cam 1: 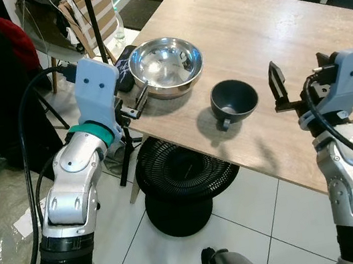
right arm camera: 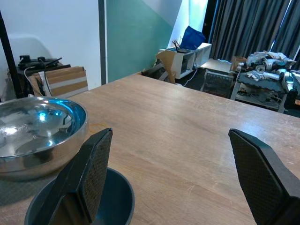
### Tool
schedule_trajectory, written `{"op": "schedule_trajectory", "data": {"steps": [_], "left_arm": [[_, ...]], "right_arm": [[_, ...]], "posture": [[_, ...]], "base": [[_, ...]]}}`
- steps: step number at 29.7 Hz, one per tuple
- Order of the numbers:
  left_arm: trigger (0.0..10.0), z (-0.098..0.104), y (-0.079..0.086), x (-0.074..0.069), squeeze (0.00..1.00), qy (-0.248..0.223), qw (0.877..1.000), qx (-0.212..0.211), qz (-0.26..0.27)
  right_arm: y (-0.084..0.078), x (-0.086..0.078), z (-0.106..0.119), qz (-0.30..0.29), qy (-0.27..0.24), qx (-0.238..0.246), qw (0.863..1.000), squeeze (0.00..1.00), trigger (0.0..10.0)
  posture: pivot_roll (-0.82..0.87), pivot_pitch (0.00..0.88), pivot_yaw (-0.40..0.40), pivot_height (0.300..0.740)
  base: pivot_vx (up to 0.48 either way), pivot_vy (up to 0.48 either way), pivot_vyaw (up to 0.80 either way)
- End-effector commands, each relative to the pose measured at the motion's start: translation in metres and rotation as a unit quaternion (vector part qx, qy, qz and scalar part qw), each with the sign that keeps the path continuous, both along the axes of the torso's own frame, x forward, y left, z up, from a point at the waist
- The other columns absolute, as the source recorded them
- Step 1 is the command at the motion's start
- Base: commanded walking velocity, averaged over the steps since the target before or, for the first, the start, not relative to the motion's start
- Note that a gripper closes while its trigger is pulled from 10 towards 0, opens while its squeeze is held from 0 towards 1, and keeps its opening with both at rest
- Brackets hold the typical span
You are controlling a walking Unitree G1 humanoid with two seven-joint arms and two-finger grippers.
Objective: Setting the table
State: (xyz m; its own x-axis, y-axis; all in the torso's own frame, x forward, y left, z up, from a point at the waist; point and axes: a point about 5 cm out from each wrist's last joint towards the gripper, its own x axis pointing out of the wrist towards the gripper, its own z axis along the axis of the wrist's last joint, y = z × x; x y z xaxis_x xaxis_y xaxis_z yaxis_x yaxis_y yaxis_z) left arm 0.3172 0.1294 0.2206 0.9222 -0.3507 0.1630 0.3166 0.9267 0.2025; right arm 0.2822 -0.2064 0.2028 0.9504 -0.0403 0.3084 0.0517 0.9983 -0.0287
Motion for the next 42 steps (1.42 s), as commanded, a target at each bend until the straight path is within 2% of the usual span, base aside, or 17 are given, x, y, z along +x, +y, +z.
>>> {"op": "schedule_trajectory", "data": {"steps": [1,7,23,42], "left_arm": [[10.0,0.000,-0.002,0.002,0.00,-0.003,1.000,-0.007,0.008],[10.0,0.001,-0.004,0.003,0.00,-0.003,1.000,-0.015,0.012],[10.0,0.002,-0.005,0.004,0.00,-0.006,1.000,-0.023,0.017],[10.0,0.003,-0.005,0.006,0.00,-0.007,1.000,-0.024,0.016]], "right_arm": [[-0.003,0.001,-0.004,-0.011,0.004,0.008,1.000,0.00,10.0],[-0.005,0.001,-0.007,-0.017,0.006,0.005,1.000,0.00,10.0],[-0.014,0.006,-0.011,-0.036,0.011,0.023,0.999,0.00,10.0],[-0.016,0.007,-0.012,-0.041,0.012,0.029,0.999,0.00,10.0]], "posture": [[0.02,0.051,0.003,0.740],[0.02,0.045,0.003,0.740],[0.02,0.041,0.002,0.740],[0.02,0.040,0.007,0.740]], "base": [[0.000,0.000,0.00],[-0.050,0.000,0.00],[-0.349,0.000,0.00],[-0.363,0.000,0.00]]}}
